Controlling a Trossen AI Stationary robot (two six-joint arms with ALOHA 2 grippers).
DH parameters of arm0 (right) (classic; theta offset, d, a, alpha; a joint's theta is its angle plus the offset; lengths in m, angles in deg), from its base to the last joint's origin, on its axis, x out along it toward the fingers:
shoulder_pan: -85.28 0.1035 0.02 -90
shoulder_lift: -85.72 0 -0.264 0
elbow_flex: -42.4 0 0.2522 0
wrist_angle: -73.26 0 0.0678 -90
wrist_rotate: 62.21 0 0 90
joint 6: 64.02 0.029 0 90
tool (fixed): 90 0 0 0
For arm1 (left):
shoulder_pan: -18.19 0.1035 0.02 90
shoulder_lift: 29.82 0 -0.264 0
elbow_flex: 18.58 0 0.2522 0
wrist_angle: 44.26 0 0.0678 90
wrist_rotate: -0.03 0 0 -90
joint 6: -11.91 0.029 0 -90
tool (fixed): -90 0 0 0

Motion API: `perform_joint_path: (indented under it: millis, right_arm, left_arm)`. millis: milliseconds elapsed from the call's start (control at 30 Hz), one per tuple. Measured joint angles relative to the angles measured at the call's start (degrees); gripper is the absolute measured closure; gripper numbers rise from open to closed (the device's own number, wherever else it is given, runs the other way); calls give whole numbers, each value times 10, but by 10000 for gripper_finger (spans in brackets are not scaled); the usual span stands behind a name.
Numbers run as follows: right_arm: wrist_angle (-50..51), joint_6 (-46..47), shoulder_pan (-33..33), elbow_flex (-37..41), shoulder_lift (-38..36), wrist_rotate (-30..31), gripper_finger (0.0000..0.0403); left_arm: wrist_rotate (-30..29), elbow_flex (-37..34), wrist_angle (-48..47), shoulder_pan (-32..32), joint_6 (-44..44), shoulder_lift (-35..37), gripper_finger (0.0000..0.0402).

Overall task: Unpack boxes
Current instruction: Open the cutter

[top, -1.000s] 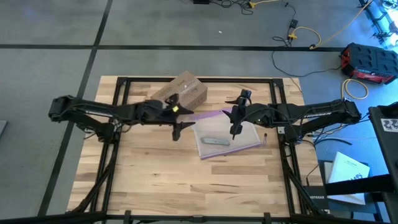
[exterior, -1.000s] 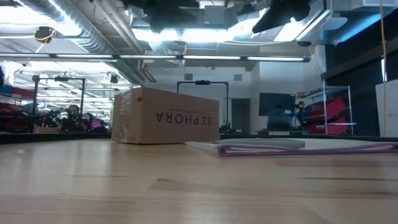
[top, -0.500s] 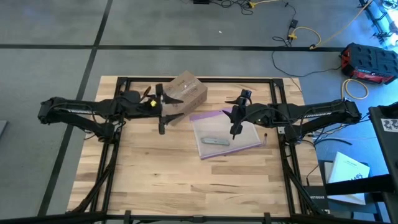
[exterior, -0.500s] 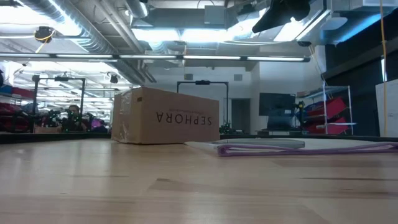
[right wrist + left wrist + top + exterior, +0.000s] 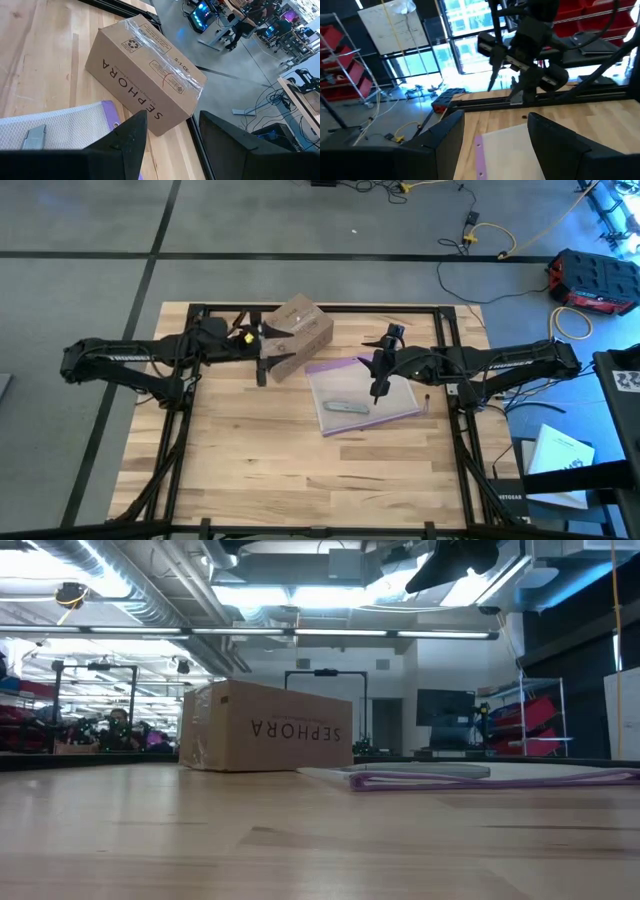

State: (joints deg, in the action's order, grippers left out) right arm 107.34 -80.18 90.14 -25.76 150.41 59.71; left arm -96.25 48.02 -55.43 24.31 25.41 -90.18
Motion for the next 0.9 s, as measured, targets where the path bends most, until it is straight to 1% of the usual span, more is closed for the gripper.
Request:
perform_joint_path:
  millis: [100,200,400,633,700,733,800,833,900]
  right_arm:
    - [0,0,0,0,0,0,233]
    - [0,0,0,0,0,0,233]
    - [0,0,0,0,0,0,233]
    - [0,0,0,0,0,0,233]
    - [0,0,0,0,0,0,233]
    - [0,0,0,0,0,0,233]
    - [0,0,0,0,0,0,233]
    - [0,0,0,0,0,0,233]
    - [0,0,0,0,0,0,233]
  left_arm:
    - [2,0,0,11,2,0,196]
    - [1,0,-1,18,22,0,196]
    - [1,0,-1,19,43,0,196]
    - [1,0,-3,19,6,0,196]
    - [3,0,-16,19,-4,0,196]
    - [11,-2,-22,19,-16,0,196]
    - [42,-19,-2,16,-62,-4,199]
    - [62,-30,12,10,-81,-6,204]
    - [74,-44,28,-11,-93,-13,219]
